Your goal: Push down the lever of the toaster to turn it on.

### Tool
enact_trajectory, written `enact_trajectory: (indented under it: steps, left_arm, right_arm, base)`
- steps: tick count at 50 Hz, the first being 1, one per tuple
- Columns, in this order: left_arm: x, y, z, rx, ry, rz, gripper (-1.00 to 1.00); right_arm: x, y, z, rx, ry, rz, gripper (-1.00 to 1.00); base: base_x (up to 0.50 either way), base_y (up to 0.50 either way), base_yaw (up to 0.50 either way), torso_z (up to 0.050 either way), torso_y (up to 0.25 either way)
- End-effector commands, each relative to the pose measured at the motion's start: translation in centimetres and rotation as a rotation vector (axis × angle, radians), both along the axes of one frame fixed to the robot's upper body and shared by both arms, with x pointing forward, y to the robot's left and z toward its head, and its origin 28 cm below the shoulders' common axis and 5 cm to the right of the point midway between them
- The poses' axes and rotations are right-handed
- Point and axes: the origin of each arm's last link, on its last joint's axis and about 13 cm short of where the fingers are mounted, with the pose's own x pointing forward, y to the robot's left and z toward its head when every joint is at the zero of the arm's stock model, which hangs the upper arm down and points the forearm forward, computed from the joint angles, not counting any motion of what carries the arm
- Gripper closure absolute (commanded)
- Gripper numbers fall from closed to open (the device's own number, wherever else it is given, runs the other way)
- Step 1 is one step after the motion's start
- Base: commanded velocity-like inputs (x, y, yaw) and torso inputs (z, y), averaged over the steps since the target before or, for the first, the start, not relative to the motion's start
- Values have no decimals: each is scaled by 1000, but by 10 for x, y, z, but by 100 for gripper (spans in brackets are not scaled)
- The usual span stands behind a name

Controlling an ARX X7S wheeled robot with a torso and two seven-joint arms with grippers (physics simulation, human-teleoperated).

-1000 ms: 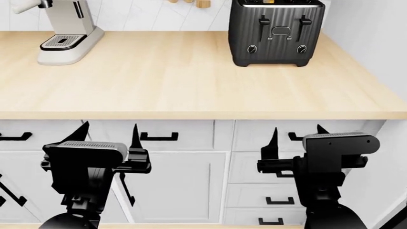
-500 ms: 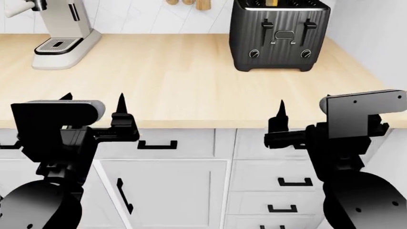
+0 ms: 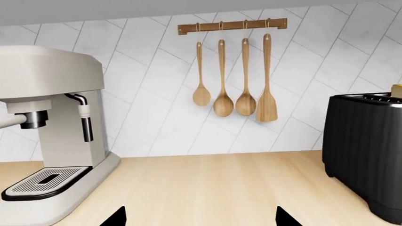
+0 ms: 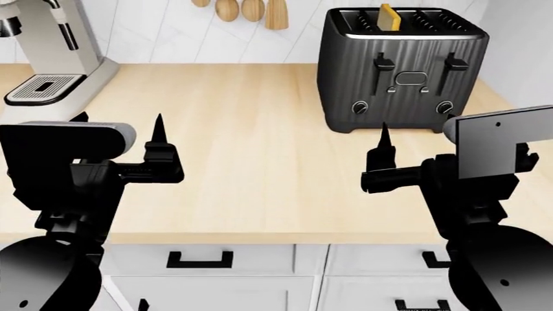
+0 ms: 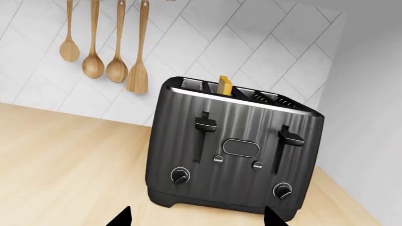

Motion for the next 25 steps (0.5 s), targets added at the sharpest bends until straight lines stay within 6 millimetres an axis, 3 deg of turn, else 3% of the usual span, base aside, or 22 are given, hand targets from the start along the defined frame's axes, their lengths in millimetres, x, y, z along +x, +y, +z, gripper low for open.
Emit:
enact_trajectory:
  steps: [1, 19, 25]
  left_arm:
    - [0, 1, 1, 4, -2, 5, -100]
    - [-2, 1, 1, 5, -4, 10, -100]
    - [-1, 1, 0, 4, -3, 13, -100]
  right_arm:
    - [0, -1, -1, 7, -1, 1, -100]
    - [-3, -2, -3, 17, -3, -6, -100]
    - [-2, -4, -3, 36, -5, -34, -100]
  base:
    - [500, 0, 0, 0, 0]
    - [500, 0, 0, 0, 1]
    - [0, 0, 0, 0, 0]
